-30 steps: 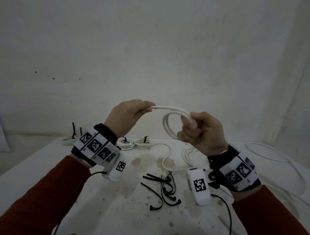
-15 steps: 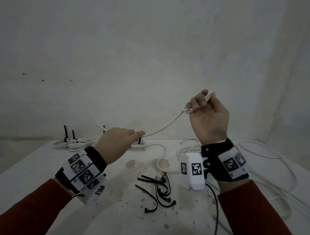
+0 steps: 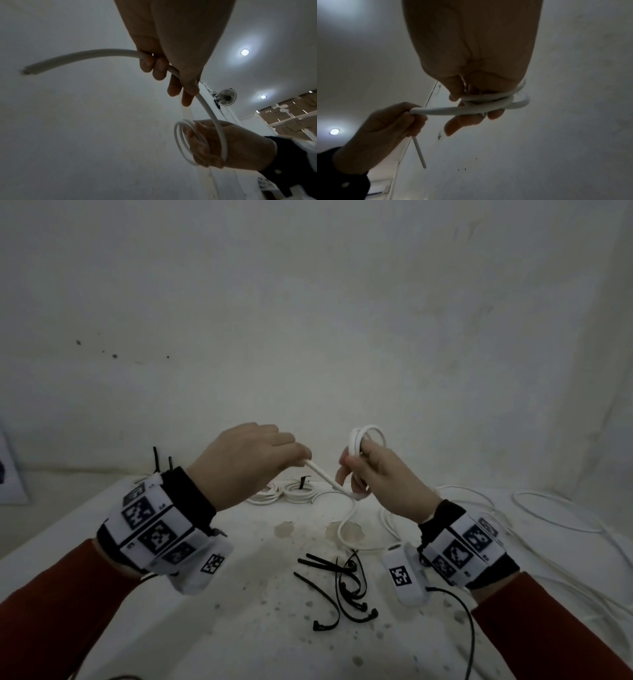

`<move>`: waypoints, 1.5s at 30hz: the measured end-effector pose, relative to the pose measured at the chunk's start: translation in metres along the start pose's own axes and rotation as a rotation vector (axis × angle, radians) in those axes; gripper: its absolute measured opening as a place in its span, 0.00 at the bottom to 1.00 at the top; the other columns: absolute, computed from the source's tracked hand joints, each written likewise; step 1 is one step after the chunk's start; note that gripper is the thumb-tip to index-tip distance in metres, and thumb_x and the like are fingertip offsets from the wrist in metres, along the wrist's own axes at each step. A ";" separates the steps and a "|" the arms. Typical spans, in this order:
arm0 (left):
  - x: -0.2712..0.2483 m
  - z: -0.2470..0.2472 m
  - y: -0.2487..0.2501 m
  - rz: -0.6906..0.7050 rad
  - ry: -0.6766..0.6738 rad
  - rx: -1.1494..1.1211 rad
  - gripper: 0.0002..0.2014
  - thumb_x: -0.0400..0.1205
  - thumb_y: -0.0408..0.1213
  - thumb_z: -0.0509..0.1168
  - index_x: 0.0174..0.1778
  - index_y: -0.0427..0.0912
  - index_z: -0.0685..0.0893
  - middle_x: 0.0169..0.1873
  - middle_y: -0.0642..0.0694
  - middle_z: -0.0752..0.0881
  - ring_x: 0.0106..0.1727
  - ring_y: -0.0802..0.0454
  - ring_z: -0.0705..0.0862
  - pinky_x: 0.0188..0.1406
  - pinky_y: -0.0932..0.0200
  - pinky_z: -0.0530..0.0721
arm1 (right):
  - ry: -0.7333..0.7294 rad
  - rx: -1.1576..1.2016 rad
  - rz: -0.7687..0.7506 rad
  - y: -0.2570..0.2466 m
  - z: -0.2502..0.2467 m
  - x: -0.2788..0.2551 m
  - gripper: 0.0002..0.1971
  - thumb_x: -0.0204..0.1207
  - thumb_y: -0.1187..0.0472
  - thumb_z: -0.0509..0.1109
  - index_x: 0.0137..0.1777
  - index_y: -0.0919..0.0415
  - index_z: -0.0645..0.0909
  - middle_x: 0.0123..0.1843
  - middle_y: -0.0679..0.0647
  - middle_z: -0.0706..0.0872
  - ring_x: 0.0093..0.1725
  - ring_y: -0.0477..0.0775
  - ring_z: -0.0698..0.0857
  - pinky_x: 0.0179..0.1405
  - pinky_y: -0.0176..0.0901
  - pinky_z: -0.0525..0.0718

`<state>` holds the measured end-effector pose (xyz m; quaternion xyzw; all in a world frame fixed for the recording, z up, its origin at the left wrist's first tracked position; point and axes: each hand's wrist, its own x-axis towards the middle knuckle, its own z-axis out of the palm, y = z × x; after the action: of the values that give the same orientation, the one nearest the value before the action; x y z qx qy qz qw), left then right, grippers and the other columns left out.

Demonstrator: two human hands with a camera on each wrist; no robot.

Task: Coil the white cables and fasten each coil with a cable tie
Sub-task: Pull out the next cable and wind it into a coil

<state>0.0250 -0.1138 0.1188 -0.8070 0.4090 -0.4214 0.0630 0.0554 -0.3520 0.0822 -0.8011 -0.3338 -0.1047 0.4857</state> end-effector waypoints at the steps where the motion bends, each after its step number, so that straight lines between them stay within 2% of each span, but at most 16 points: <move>1: 0.002 0.000 -0.001 -0.039 0.010 -0.031 0.15 0.83 0.44 0.55 0.46 0.44 0.87 0.31 0.50 0.83 0.30 0.46 0.80 0.26 0.60 0.71 | -0.070 0.023 0.004 -0.002 0.001 -0.002 0.09 0.87 0.65 0.55 0.49 0.68 0.75 0.36 0.54 0.89 0.27 0.52 0.78 0.30 0.39 0.77; 4: 0.006 0.004 -0.005 -0.141 0.065 -0.117 0.17 0.84 0.47 0.53 0.48 0.44 0.86 0.34 0.50 0.84 0.33 0.46 0.82 0.25 0.59 0.73 | -0.214 0.169 0.018 -0.009 0.005 -0.008 0.17 0.87 0.57 0.54 0.48 0.71 0.77 0.28 0.53 0.82 0.25 0.52 0.73 0.30 0.40 0.73; 9: 0.013 0.019 -0.011 -0.259 0.098 -0.311 0.20 0.84 0.51 0.50 0.54 0.46 0.85 0.34 0.59 0.76 0.34 0.57 0.75 0.30 0.54 0.78 | -0.185 0.435 0.088 -0.021 0.016 -0.014 0.31 0.82 0.40 0.48 0.36 0.65 0.81 0.20 0.50 0.63 0.20 0.47 0.60 0.22 0.36 0.61; 12: 0.014 0.031 -0.011 -0.309 0.121 -0.438 0.20 0.84 0.50 0.51 0.58 0.45 0.85 0.30 0.56 0.77 0.33 0.58 0.75 0.34 0.57 0.78 | -0.052 0.614 0.111 -0.028 0.017 -0.015 0.29 0.82 0.42 0.52 0.30 0.62 0.78 0.16 0.46 0.62 0.17 0.44 0.58 0.20 0.33 0.57; 16: 0.011 0.041 -0.012 -0.398 0.187 -0.496 0.20 0.85 0.46 0.50 0.63 0.44 0.82 0.28 0.58 0.74 0.33 0.55 0.74 0.34 0.71 0.71 | 0.118 0.770 0.048 -0.036 0.012 -0.017 0.23 0.80 0.47 0.53 0.32 0.61 0.78 0.16 0.44 0.61 0.16 0.43 0.55 0.19 0.36 0.52; 20: 0.001 0.048 -0.011 -0.482 0.127 -0.458 0.16 0.86 0.41 0.50 0.63 0.50 0.80 0.27 0.56 0.74 0.30 0.57 0.75 0.33 0.58 0.74 | 0.237 0.837 -0.022 -0.038 0.005 -0.021 0.22 0.84 0.50 0.51 0.37 0.63 0.77 0.16 0.43 0.60 0.17 0.42 0.54 0.24 0.44 0.48; 24: -0.002 0.050 -0.002 -0.540 0.104 -0.399 0.14 0.86 0.33 0.55 0.64 0.46 0.80 0.29 0.62 0.73 0.29 0.64 0.74 0.32 0.59 0.71 | 0.285 1.001 -0.025 -0.043 0.003 -0.024 0.22 0.85 0.51 0.48 0.40 0.63 0.76 0.19 0.46 0.55 0.18 0.45 0.51 0.23 0.42 0.51; 28: 0.001 0.047 0.024 -0.537 -0.079 -0.337 0.20 0.85 0.26 0.55 0.75 0.38 0.71 0.47 0.42 0.82 0.40 0.45 0.78 0.39 0.51 0.76 | 0.301 1.113 -0.107 -0.050 0.008 -0.021 0.18 0.86 0.55 0.47 0.44 0.63 0.75 0.22 0.47 0.62 0.24 0.49 0.54 0.27 0.41 0.55; 31: 0.002 0.046 0.040 -0.482 -0.225 -0.198 0.31 0.81 0.21 0.54 0.81 0.38 0.56 0.56 0.41 0.77 0.47 0.42 0.80 0.42 0.54 0.74 | 0.275 1.185 -0.175 -0.052 0.009 -0.013 0.14 0.84 0.60 0.50 0.50 0.65 0.75 0.29 0.50 0.68 0.27 0.47 0.63 0.30 0.37 0.64; 34: 0.004 0.041 0.052 -0.448 -0.274 -0.090 0.34 0.80 0.20 0.54 0.82 0.36 0.52 0.59 0.41 0.75 0.52 0.43 0.79 0.41 0.59 0.66 | 0.268 1.139 -0.186 -0.052 0.010 -0.006 0.12 0.82 0.62 0.53 0.57 0.67 0.72 0.32 0.51 0.73 0.29 0.48 0.71 0.34 0.38 0.71; 36: 0.004 0.034 0.058 -0.362 -0.218 -0.071 0.32 0.76 0.17 0.59 0.78 0.30 0.62 0.53 0.36 0.79 0.46 0.38 0.82 0.36 0.53 0.72 | 0.288 1.075 -0.180 -0.051 0.011 0.000 0.11 0.83 0.63 0.53 0.60 0.68 0.70 0.33 0.51 0.76 0.30 0.48 0.75 0.35 0.38 0.75; 37: 0.002 0.031 0.059 -0.303 -0.176 -0.068 0.30 0.72 0.16 0.63 0.73 0.28 0.70 0.46 0.35 0.82 0.39 0.37 0.83 0.30 0.50 0.78 | 0.302 1.054 -0.174 -0.051 0.012 0.002 0.11 0.84 0.64 0.53 0.61 0.69 0.69 0.34 0.51 0.77 0.31 0.48 0.76 0.36 0.37 0.77; 39: -0.003 0.034 0.058 -0.209 -0.047 -0.024 0.23 0.68 0.19 0.71 0.61 0.28 0.81 0.36 0.37 0.85 0.30 0.38 0.84 0.19 0.52 0.81 | 0.333 1.021 -0.136 -0.049 0.011 0.005 0.10 0.86 0.64 0.54 0.63 0.69 0.68 0.35 0.51 0.78 0.32 0.48 0.77 0.39 0.38 0.79; 41: -0.004 0.034 0.059 -0.166 0.056 0.013 0.11 0.75 0.30 0.68 0.53 0.32 0.86 0.31 0.41 0.86 0.28 0.41 0.84 0.16 0.55 0.81 | 0.364 0.948 -0.091 -0.046 0.012 0.007 0.10 0.86 0.64 0.55 0.63 0.68 0.69 0.35 0.50 0.80 0.32 0.49 0.79 0.42 0.38 0.80; 43: -0.004 0.031 0.059 -0.155 0.108 -0.001 0.13 0.79 0.40 0.60 0.44 0.36 0.87 0.29 0.43 0.86 0.26 0.43 0.83 0.16 0.55 0.80 | 0.385 0.799 -0.075 -0.045 0.015 0.008 0.08 0.86 0.63 0.57 0.61 0.67 0.71 0.36 0.51 0.82 0.34 0.50 0.83 0.45 0.39 0.81; 45: -0.003 0.028 0.058 -0.145 0.141 0.022 0.15 0.79 0.44 0.61 0.36 0.38 0.85 0.25 0.46 0.84 0.24 0.46 0.81 0.16 0.58 0.77 | 0.378 0.601 -0.072 -0.045 0.019 0.008 0.08 0.85 0.63 0.59 0.56 0.68 0.74 0.39 0.55 0.84 0.38 0.48 0.87 0.51 0.35 0.80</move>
<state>0.0091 -0.1569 0.0734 -0.8022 0.3481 -0.4849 0.0124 0.0302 -0.3181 0.1083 -0.5765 -0.2819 -0.1650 0.7490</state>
